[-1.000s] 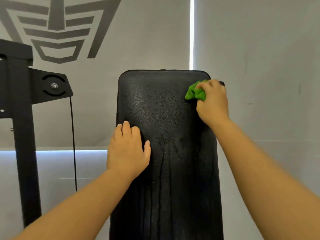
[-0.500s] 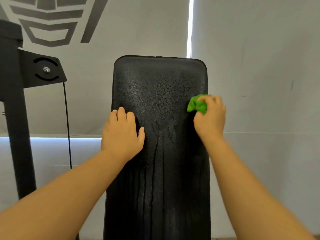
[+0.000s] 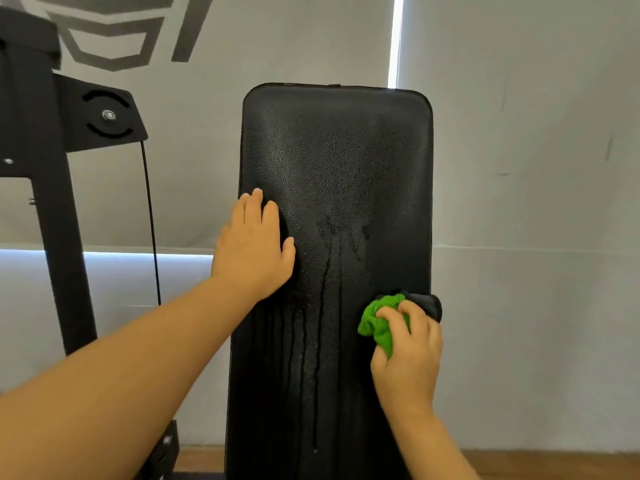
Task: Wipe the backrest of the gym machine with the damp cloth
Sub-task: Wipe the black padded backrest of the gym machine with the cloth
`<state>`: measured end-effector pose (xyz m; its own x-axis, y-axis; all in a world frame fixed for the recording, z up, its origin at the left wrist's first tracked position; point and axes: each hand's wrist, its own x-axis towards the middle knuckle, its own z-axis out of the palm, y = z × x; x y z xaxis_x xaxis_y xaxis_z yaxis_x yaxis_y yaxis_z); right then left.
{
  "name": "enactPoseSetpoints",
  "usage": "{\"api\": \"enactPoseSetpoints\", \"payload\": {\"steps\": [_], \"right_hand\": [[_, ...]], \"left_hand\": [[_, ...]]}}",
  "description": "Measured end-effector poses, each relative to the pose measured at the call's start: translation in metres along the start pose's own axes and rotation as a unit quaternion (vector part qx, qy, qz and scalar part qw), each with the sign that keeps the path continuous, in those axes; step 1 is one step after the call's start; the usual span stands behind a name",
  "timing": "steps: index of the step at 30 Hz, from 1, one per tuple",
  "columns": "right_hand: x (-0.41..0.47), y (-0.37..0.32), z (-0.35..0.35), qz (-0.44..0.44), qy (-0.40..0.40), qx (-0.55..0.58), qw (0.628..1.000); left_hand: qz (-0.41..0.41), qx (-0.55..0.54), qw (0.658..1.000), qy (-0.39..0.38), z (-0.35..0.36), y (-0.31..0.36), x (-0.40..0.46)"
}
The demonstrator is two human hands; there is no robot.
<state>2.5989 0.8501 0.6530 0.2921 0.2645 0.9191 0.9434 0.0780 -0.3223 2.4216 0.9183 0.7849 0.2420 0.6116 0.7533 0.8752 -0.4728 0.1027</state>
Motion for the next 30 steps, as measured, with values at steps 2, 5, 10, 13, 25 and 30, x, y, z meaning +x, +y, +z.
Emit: {"api": "enactPoseSetpoints", "payload": {"steps": [2, 5, 10, 13, 25, 30], "right_hand": [[0.014, -0.003, 0.000, -0.018, 0.004, 0.003, 1.000], [0.063, -0.017, 0.004, -0.036, 0.009, 0.011, 0.999], [0.154, -0.055, 0.010, 0.022, 0.010, -0.003, 1.000], [0.140, -0.060, 0.012, 0.019, 0.002, -0.015, 1.000], [0.023, -0.053, 0.017, -0.059, -0.017, -0.002, 0.998], [0.109, -0.090, 0.024, -0.027, 0.009, 0.000, 1.000]], "left_hand": [[0.007, -0.006, 1.000, -0.002, -0.005, -0.002, 0.000], [0.024, 0.006, 1.000, 0.007, -0.012, -0.006, 0.000], [0.057, 0.054, 0.997, 0.012, -0.020, -0.009, -0.003], [0.056, 0.058, 0.997, 0.004, -0.019, -0.009, -0.006], [0.062, 0.054, 0.996, -0.023, -0.010, -0.010, -0.018], [0.076, 0.067, 0.995, -0.024, -0.012, -0.013, -0.024]]}}
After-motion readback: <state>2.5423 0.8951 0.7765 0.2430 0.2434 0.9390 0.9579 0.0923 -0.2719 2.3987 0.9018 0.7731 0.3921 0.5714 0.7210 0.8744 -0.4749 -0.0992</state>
